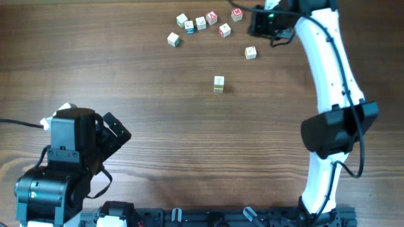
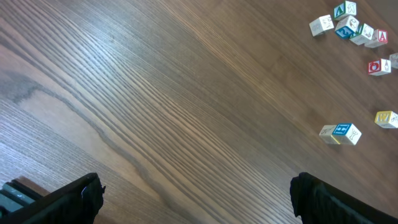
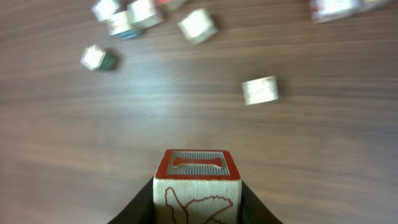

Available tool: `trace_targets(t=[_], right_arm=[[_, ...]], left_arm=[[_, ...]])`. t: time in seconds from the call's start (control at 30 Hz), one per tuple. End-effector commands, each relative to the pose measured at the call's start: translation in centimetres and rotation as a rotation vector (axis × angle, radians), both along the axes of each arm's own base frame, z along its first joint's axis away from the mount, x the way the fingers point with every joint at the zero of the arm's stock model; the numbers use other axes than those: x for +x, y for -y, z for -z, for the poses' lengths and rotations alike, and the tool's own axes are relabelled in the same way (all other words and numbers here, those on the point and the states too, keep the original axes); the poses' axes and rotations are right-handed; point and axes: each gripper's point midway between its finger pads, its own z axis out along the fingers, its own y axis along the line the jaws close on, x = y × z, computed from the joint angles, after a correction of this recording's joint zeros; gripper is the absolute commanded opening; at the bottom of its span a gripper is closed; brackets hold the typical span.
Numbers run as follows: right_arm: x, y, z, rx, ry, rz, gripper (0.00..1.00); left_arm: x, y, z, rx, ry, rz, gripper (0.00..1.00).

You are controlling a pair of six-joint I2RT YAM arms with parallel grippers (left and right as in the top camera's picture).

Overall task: Form a tower
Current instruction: 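Carry the red-bordered block over the stack and lower it on top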

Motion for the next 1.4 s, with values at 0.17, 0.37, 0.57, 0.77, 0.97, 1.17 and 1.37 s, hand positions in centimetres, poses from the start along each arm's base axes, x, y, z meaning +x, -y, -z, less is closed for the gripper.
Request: trace_targets(t=[0.17,0.37,0.57,0.77,0.97,1.17,1.37], right_arm=[[-6.0,-6.8,9.5,-0.229,-0.183,0.053,0.29],[-6.7,-7.5,14.4,-0.222,-0.210,0.097,0.29],[-5.9,-7.7,15.0,-0.234,-0.160,0.033,0.29],[-6.1,-7.5,15.1,-0.249,-0.165,0.003,0.35],[-6.3,-7.5,15.1,-0.251,-0.171,0.003,0.40],[-6.5,-7.3,15.4,-0.257,-0.184,0.005,0.78],[-7.3,-6.9,17.6,-0.263,-0.205,0.020,0.71]], left_arm=[[0.0,-0.1,0.1,-0.008,-0.001,-0.016,1.00],[0.0,-0.1,0.1,-0.008,-0.001,-0.016,1.00],[0.0,-0.1,0.1,-0.008,-0.001,-0.016,1.00],[0.0,-0.1,0.1,-0.008,-0.001,-0.016,1.00],[0.0,-0.1,0.1,-0.008,-0.001,-0.016,1.00],[0.0,-0.1,0.1,-0.008,-0.001,-0.016,1.00],[0.0,-0.1,0.1,-0.008,-0.001,-0.016,1.00]])
